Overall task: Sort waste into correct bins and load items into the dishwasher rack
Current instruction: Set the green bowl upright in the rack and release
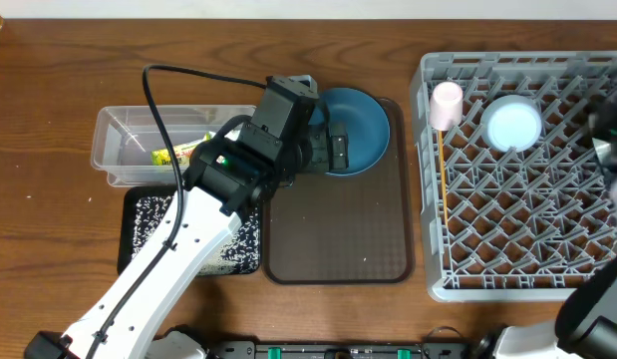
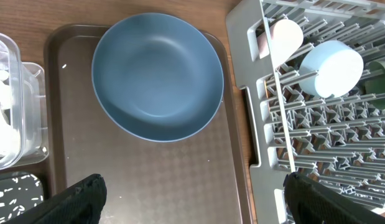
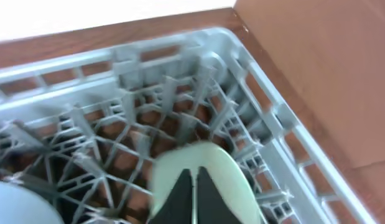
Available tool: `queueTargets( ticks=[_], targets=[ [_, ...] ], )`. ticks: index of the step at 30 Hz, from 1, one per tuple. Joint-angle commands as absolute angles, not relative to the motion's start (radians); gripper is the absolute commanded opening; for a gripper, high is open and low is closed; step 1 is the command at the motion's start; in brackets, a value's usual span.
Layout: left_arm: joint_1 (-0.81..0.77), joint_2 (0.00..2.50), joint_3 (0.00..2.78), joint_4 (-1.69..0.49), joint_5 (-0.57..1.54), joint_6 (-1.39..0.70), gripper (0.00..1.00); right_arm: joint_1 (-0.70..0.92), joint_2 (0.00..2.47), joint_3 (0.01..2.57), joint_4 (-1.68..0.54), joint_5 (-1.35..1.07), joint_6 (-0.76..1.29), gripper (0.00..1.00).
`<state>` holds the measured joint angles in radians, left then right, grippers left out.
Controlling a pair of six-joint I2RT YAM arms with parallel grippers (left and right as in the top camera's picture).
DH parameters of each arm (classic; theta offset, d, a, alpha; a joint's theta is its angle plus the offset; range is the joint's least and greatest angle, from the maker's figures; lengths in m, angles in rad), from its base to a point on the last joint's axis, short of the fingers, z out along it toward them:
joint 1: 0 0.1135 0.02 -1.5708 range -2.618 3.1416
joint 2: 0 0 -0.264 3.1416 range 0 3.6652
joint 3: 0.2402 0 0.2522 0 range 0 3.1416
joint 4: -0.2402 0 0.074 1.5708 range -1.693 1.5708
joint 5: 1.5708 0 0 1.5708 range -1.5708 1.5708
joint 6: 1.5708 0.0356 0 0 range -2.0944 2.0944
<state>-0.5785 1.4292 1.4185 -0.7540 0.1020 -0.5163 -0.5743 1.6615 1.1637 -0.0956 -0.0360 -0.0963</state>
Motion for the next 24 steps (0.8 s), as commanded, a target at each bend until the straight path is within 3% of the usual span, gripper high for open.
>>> queueTargets(
  ticks=[1, 8, 24],
  targets=[
    [-0.576, 1.433, 1.437, -0.755, 0.094, -0.501, 0.94, -0.693, 1.659, 1.164, -0.109, -0.256, 0.092, 0.01],
    [-0.576, 1.433, 1.437, -0.754, 0.094, -0.501, 0.94, -0.825, 1.697, 1.164, -0.109, -0.357, 0.219, 0.01],
    [-0.576, 1.433, 1.437, -0.754, 0.094, -0.501, 0.94, -0.808, 1.758, 1.164, -0.14, -0.363, 0.232, 0.01]
  ],
)
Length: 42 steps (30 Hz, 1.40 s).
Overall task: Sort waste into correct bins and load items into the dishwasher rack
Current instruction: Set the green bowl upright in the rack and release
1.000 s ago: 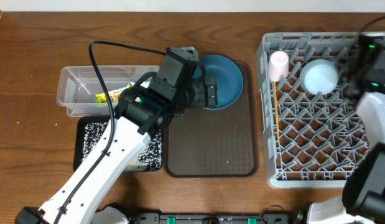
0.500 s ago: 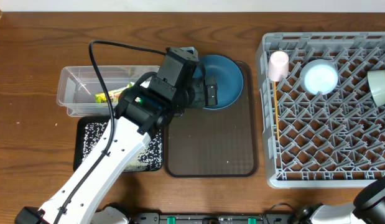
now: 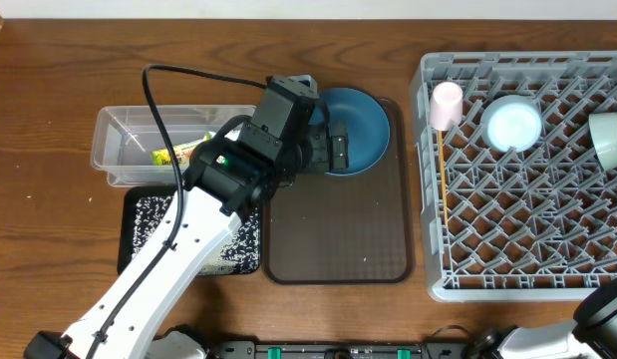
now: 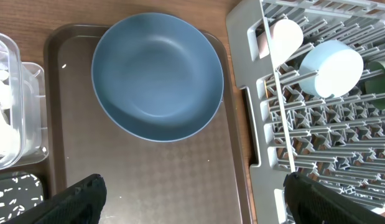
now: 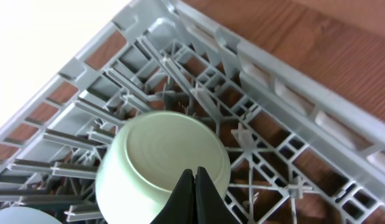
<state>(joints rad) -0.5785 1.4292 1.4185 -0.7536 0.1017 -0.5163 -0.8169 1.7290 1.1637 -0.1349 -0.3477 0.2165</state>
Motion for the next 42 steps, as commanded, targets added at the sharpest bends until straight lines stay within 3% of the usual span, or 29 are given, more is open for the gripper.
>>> queueTargets(
  ticks=[1, 20, 29, 34, 42],
  targets=[
    [-0.576, 1.433, 1.437, -0.754, 0.094, -0.501, 0.94, -0.808, 1.763, 1.164, -0.141, -0.363, 0.232, 0.01],
    [-0.576, 1.433, 1.437, -0.755, 0.094, -0.501, 0.94, -0.798, 1.791, 1.164, -0.221, -0.498, 0.317, 0.01],
    [-0.576, 1.433, 1.437, -0.754, 0.094, -0.501, 0.94, -0.791, 1.779, 1.164, -0.242, -0.817, 0.348, 0.01],
    [-0.576, 1.433, 1.437, -0.754, 0.094, -0.502, 0.94, -0.709, 1.76, 1.164, -0.325, -0.842, 0.318, 0.01],
    [-0.576, 1.433, 1.437, -0.755, 0.094, -0.501, 0.94, -0.43, 1.722, 1.164, -0.361, -0.794, 0.247, 0.02]
  ],
)
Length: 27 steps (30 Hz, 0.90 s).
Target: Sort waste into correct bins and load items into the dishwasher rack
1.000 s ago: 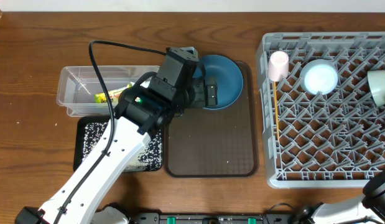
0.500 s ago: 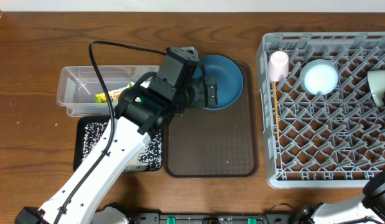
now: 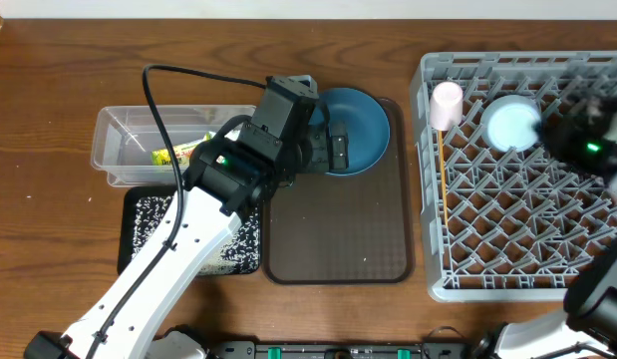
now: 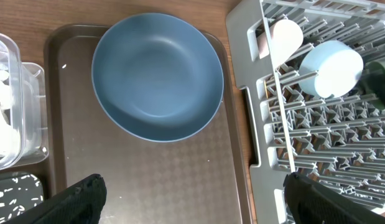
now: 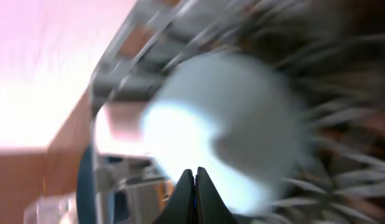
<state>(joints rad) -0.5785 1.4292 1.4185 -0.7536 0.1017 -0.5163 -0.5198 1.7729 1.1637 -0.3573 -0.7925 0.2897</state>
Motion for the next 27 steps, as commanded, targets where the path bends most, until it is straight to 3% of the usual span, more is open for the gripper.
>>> queueTargets(
  ticks=[1, 14, 21, 27],
  targets=[
    [-0.576, 1.433, 1.437, -0.755, 0.094, -0.501, 0.94, -0.382, 1.716, 1.164, -0.361, -0.776, 0.245, 0.01],
    [-0.576, 1.433, 1.437, -0.727, 0.09, -0.501, 0.94, 0.115, 1.713, 1.164, -0.363, -0.479, 0.23, 0.03],
    [-0.541, 1.399, 1.438, -0.706, 0.021, -0.404, 0.94, 0.334, 1.713, 1.164, -0.375, -0.315, 0.219, 0.16],
    [-0.423, 1.278, 1.438, -0.745, -0.081, -0.303, 0.94, 0.45, 1.713, 1.164, -0.345, -0.225, 0.156, 0.33]
  ],
)
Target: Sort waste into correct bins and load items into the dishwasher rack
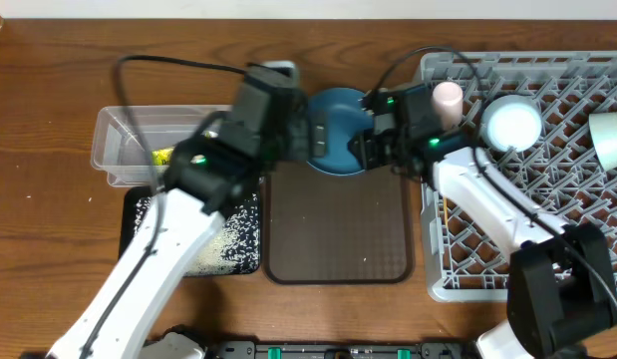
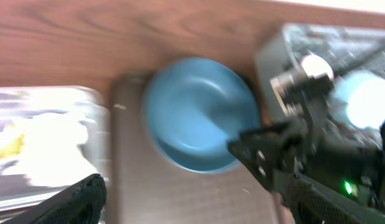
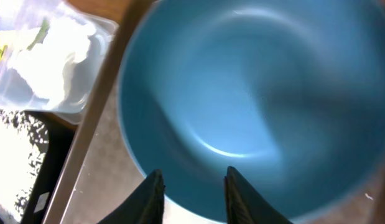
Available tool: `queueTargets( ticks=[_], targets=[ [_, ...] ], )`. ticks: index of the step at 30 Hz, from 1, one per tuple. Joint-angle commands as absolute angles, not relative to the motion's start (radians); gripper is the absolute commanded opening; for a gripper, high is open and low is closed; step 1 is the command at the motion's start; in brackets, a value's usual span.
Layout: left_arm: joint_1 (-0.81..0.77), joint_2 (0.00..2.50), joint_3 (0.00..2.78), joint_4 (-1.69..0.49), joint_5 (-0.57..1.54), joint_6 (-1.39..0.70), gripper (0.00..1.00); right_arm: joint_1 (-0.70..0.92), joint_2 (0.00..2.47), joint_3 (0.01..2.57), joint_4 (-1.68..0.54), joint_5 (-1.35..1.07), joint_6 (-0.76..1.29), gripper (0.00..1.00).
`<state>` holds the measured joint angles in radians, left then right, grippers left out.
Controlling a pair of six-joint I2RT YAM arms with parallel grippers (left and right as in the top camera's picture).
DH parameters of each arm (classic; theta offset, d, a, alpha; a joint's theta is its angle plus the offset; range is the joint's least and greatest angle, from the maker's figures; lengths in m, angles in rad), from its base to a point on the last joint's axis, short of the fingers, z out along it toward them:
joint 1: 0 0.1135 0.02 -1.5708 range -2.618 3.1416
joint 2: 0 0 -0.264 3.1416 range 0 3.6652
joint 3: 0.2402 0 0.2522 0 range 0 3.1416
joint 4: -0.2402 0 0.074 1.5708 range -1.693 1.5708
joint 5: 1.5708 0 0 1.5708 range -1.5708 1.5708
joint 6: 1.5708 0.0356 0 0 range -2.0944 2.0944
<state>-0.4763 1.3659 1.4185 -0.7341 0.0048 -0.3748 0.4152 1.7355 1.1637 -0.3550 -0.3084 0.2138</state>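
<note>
A blue bowl [image 1: 336, 122] sits at the far end of the brown tray [image 1: 338, 234]. My right gripper [image 3: 193, 198] is open, its fingers [image 3: 152, 194] just over the bowl's [image 3: 254, 106] near rim. In the overhead view the right gripper [image 1: 364, 150] reaches the bowl from the rack side. My left gripper [image 2: 195, 205] is open and empty, back from the bowl [image 2: 201, 115], at its left side in the overhead view [image 1: 310, 138]. The grey dishwasher rack [image 1: 527, 239] holds a pink cup [image 1: 447, 100], a light blue cup [image 1: 514, 125] and a pale green cup [image 1: 609, 140].
A clear bin [image 1: 129, 150] with white and yellow waste stands left of the tray. A black speckled bin [image 1: 203, 244] lies in front of it, partly under my left arm. The two arms are close together over the bowl.
My right gripper was shut over the light blue cup in the rack; now it is open at the blue bowl on the tray. My left arm has drawn back and to the left.
My right gripper was shut close over the pale green cup at the rack's far right, then higher above it, then over the light blue cup. Now it is open at the bowl. My left gripper stayed open over the tray, then drew back.
</note>
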Motion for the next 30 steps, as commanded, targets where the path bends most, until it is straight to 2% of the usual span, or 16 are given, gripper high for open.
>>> queueTargets(
  ticks=[1, 7, 11, 12, 14, 18, 19, 21, 23, 28, 30],
  targets=[
    [-0.397, 1.253, 1.438, -0.753, -0.093, -0.303, 0.94, 0.466, 1.715, 1.164, -0.337, -0.224, 0.133, 0.37],
    [-0.244, 1.129, 1.438, -0.811, -0.102, -0.303, 0.94, 0.535, 1.721, 1.164, -0.303, -0.22, 0.065, 0.68],
    [-0.183, 1.088, 1.438, -0.846, -0.102, -0.303, 0.94, 0.551, 1.721, 1.164, -0.292, -0.212, 0.065, 0.96],
    [-0.177, 1.084, 1.438, -0.85, -0.102, -0.304, 0.94, 0.556, 1.721, 1.164, -0.294, -0.213, 0.065, 0.96],
    [-0.175, 1.081, 1.438, -0.857, -0.102, -0.303, 0.94, 0.564, 1.722, 1.164, -0.304, -0.217, 0.074, 0.92],
    [-0.175, 1.087, 1.438, -0.861, -0.102, -0.304, 0.94, 0.586, 1.727, 1.163, -0.318, -0.204, 0.068, 0.77],
    [-0.175, 1.089, 1.438, -0.86, -0.102, -0.303, 0.94, 0.591, 1.729, 1.163, -0.325, -0.197, 0.055, 0.69],
    [-0.175, 1.093, 1.438, -0.86, -0.102, -0.303, 0.94, 0.598, 1.736, 1.163, -0.337, -0.182, 0.042, 0.58],
    [-0.175, 1.096, 1.438, -0.86, -0.102, -0.303, 0.94, 0.608, 1.75, 1.162, -0.336, -0.167, 0.042, 0.54],
    [-0.175, 1.098, 1.438, -0.86, -0.102, -0.304, 0.94, 0.624, 1.784, 1.162, -0.319, -0.155, -0.014, 0.27],
    [-0.175, 1.098, 1.437, -0.86, -0.102, -0.303, 0.94, 0.624, 1.802, 1.162, -0.31, -0.15, -0.017, 0.24]
  ],
)
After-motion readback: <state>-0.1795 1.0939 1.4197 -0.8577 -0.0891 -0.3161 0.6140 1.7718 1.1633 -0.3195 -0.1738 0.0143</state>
